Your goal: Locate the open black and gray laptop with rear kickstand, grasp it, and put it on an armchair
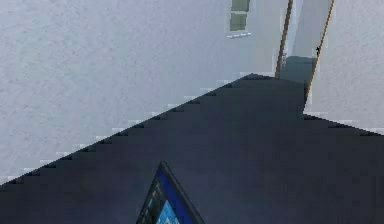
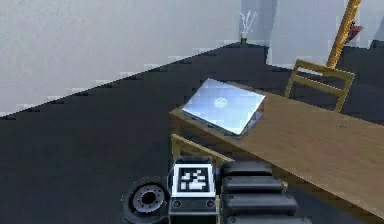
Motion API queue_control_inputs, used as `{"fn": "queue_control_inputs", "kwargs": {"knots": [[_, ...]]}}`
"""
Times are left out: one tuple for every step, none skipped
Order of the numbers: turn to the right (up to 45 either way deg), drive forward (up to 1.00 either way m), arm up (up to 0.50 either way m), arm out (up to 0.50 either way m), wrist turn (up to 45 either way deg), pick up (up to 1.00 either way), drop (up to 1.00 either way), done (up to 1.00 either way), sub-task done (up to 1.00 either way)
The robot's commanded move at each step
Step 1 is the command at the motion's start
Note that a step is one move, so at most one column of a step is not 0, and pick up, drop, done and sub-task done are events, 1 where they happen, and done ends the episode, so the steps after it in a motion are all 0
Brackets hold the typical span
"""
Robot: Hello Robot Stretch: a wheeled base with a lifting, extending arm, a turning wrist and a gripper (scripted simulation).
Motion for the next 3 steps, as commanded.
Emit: {"fn": "queue_control_inputs", "kwargs": {"knots": [[3.0, 0.00, 0.00, 0.00, 0.0, 0.00, 0.00, 0.00, 0.00], [0.0, 0.20, 0.00, 0.00, 0.0, 0.00, 0.00, 0.00, 0.00], [21.0, 0.00, 0.00, 0.00, 0.0, 0.00, 0.00, 0.00, 0.00]]}}
